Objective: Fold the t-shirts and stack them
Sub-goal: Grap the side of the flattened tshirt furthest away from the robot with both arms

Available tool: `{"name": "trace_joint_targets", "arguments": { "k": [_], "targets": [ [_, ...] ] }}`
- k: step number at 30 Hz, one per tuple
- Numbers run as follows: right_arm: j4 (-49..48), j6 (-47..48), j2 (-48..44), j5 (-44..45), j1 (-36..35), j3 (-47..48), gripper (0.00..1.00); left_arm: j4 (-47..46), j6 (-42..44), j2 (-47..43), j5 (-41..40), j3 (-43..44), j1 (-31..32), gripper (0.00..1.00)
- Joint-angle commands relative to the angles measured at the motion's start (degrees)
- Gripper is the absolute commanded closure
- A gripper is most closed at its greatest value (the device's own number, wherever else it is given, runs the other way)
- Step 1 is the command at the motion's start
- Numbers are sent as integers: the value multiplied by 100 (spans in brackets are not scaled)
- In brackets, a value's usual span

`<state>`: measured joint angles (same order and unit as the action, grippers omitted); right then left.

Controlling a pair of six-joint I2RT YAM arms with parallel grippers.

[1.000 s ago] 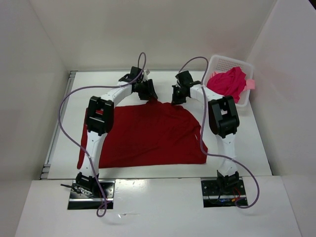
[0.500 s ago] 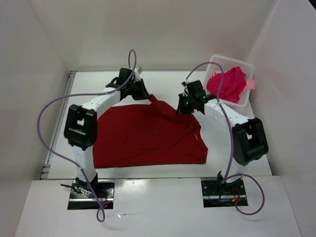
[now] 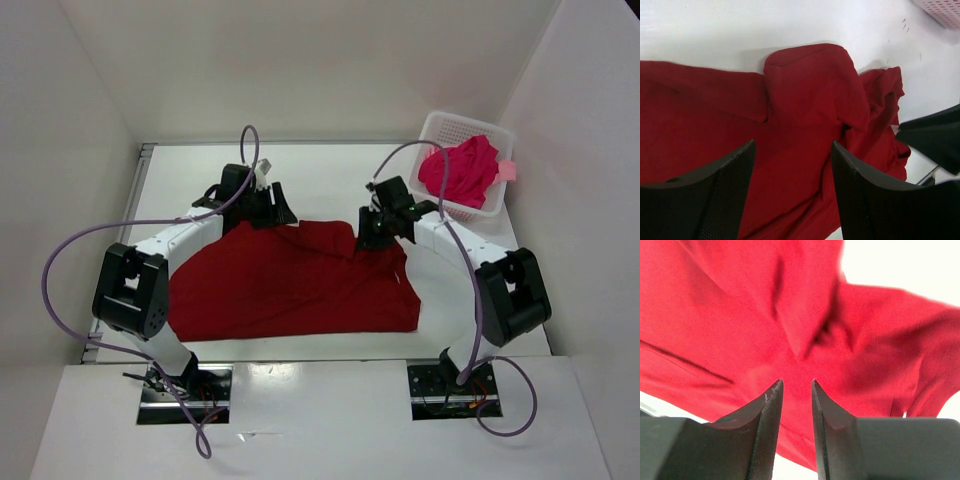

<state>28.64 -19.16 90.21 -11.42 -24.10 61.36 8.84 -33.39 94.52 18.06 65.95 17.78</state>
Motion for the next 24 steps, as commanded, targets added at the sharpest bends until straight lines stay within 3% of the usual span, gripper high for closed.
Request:
{"name": "trace_joint_targets", "arguments": {
  "k": [1,11,24],
  "targets": [
    [-359,-79,118,-105,107,744,67,-234,-36,-92,39,32,-29,31],
    [-877,-448,2516,228,212,2476,60,30,95,-224,-189,32,-222,31],
    [-869,-729,3072,534,265,2284,53,30,95,-399,-23,-144,-328,31]
  ]
}}
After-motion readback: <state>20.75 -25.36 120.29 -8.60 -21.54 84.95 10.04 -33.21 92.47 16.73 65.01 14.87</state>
